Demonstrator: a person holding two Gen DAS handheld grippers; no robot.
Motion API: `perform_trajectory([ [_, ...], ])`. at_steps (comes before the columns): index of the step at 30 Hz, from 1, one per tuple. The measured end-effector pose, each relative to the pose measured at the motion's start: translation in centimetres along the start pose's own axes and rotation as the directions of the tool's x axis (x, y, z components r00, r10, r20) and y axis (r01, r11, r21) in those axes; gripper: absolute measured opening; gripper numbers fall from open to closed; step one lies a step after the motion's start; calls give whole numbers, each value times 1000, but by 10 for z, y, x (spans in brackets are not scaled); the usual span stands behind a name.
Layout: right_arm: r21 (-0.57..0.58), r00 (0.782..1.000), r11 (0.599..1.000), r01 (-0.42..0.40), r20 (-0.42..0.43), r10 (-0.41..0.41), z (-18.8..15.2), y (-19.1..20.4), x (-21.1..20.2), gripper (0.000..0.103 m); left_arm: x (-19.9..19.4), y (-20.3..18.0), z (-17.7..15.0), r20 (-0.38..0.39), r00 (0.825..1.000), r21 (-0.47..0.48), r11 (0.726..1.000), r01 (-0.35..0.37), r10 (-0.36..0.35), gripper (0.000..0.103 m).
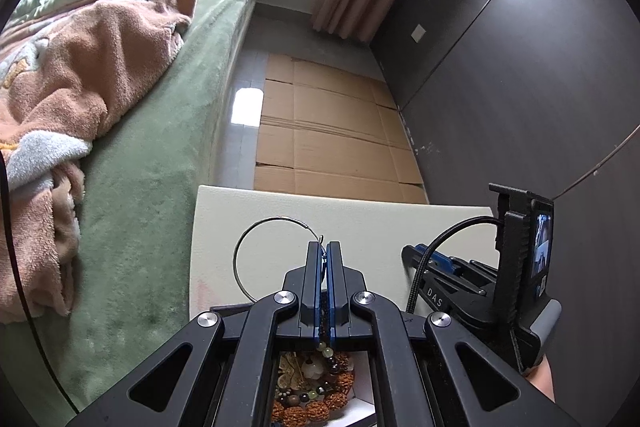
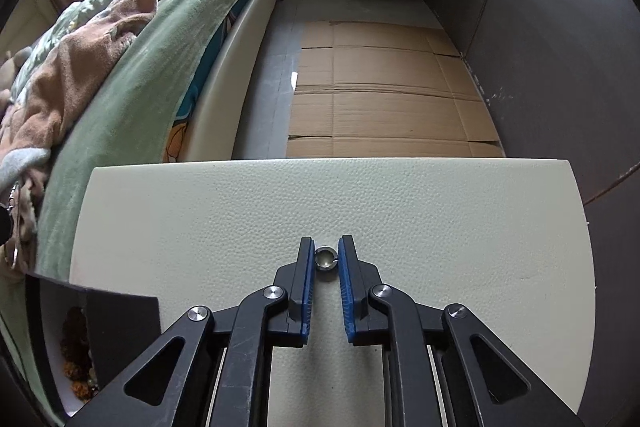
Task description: Organize jewelry
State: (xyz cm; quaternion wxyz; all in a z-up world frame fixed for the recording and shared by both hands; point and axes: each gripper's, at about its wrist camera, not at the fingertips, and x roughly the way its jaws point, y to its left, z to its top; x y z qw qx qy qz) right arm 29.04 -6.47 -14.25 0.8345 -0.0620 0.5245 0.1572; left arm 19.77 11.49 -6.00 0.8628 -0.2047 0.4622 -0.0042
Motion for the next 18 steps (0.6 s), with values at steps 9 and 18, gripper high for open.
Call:
perform_trajectory([
  [9,71,990,989,-127,75,122,-16,-20,-42,12,-8,-8,-18,-26,999,6,1000,18,-18,1],
  [18,75,961,968,-238,160,224,-40,-20,-86,3,-19,-4,-37,-37,997,-72,995,61,-64,3],
])
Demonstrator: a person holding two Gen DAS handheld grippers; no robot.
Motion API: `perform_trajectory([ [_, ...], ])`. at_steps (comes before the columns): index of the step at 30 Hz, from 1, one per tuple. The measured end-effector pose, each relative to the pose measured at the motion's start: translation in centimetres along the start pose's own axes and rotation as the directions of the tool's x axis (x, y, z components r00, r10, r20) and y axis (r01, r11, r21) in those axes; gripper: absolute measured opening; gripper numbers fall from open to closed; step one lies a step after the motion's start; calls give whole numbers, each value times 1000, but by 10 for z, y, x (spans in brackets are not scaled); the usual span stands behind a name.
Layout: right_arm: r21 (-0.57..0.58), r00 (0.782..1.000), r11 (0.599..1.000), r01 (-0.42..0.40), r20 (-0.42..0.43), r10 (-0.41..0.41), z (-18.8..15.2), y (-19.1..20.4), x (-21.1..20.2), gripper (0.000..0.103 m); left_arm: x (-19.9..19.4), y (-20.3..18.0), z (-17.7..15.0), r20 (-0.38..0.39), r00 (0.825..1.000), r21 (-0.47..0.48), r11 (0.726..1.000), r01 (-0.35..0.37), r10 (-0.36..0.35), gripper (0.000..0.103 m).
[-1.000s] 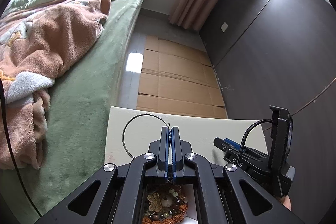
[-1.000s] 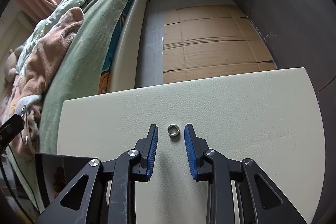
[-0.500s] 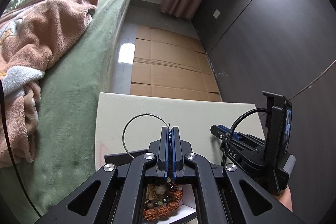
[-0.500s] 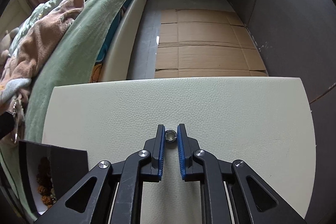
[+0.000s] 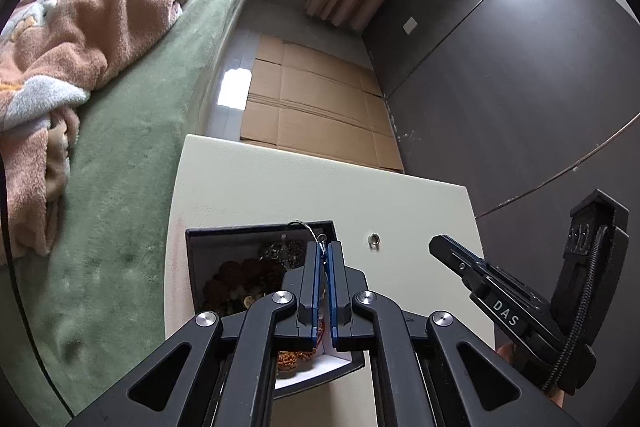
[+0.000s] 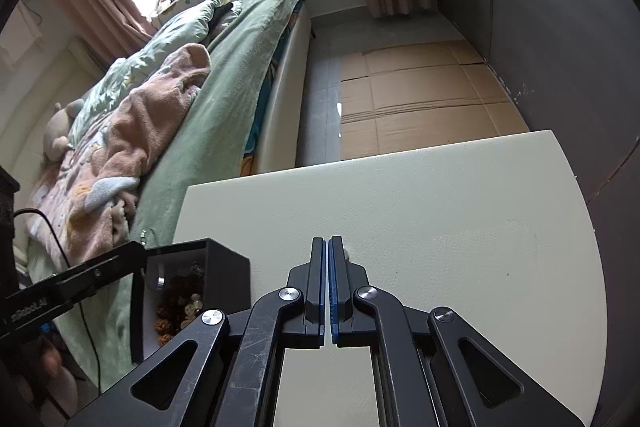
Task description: Organize jewelry
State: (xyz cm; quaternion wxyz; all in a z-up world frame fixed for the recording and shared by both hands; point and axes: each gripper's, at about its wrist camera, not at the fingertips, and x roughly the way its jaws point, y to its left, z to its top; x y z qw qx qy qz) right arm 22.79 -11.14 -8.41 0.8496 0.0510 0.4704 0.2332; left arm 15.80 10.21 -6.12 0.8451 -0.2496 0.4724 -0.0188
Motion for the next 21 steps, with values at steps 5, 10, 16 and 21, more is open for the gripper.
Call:
perform_trajectory([
  [5,29,999,999,-40,-17,41,-5,-5,-2,3,-6,4,-10,2,1000,-36,999,-30,30,37],
  [10,68,997,997,-28,-74,33,-4,-12,27,50,-20,11,-13,58,998,-84,996,-15,20,85],
  [16,17,995,1000,23,-93,-21,-3,-3,48,51,-23,25,-5,83,994,-137,989,-56,67,85],
  [21,-25,988,997,75,-132,-77,-2,4,66,32,-20,31,6,87,991,-142,986,-93,106,85],
])
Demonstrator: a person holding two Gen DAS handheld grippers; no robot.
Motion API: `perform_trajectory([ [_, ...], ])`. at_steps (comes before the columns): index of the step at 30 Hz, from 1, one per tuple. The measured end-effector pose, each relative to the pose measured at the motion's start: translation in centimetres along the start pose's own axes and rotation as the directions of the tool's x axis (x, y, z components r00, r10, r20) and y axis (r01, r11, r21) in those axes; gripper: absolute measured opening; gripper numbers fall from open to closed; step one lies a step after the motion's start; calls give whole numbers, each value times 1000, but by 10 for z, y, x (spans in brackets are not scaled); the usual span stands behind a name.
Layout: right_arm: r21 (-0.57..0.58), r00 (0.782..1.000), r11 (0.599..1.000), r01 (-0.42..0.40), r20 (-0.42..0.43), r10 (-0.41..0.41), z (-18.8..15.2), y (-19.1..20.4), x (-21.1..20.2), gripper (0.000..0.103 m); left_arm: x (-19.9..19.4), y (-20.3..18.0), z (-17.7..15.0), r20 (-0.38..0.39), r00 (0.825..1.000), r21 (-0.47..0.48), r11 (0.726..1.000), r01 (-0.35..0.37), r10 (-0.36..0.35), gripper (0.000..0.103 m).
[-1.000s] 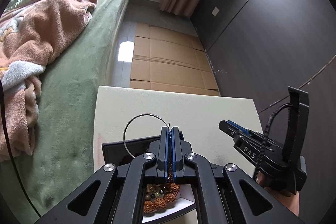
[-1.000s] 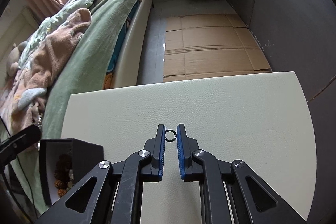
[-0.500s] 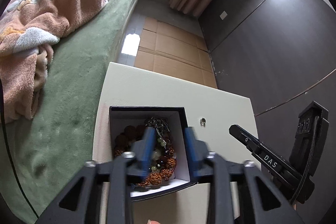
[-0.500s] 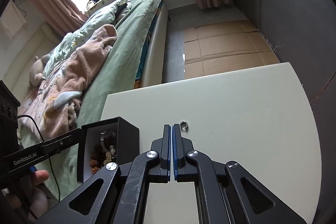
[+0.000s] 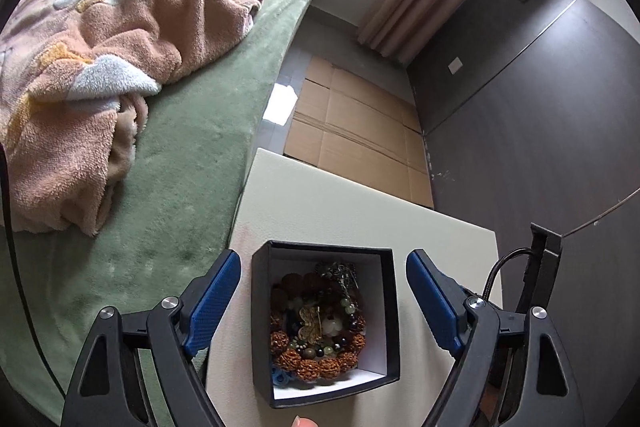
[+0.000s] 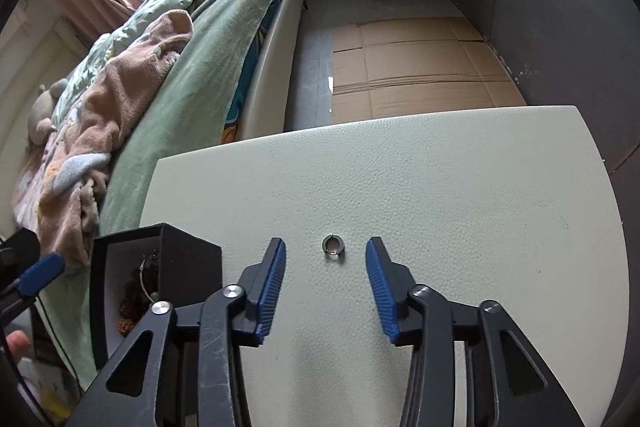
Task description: Organize jewelry
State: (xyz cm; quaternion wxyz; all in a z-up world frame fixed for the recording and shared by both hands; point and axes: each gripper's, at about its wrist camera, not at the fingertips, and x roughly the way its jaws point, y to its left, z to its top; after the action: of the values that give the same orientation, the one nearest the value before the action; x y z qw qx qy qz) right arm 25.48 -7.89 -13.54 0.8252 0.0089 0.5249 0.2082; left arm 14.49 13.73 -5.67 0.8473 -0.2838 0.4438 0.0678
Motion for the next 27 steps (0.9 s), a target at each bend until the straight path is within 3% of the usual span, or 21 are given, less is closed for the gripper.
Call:
perform_trajectory([
  [8,-26,998,997,66,-18,-67,4,4,12,28,5,5,8,-9,1000,-7,1000,-3,3,85],
  [12,-78,987,984,160,-7,-161,3,13,15,15,3,8,8,-7,1000,-10,1000,-4,4,85],
  [15,-112,983,977,183,-6,-184,0,17,14,15,1,11,7,-4,1000,-16,1000,-3,3,85],
  [20,-75,994,991,109,12,-108,-5,14,-8,14,-6,17,5,5,1000,-31,1000,-5,6,85],
  [23,-50,998,999,2,69,1,-7,17,-39,14,-11,21,3,14,1000,-44,999,-14,14,85],
  [27,-74,986,991,-110,117,118,-9,32,-67,14,-17,23,-1,23,999,-51,998,-23,24,85],
])
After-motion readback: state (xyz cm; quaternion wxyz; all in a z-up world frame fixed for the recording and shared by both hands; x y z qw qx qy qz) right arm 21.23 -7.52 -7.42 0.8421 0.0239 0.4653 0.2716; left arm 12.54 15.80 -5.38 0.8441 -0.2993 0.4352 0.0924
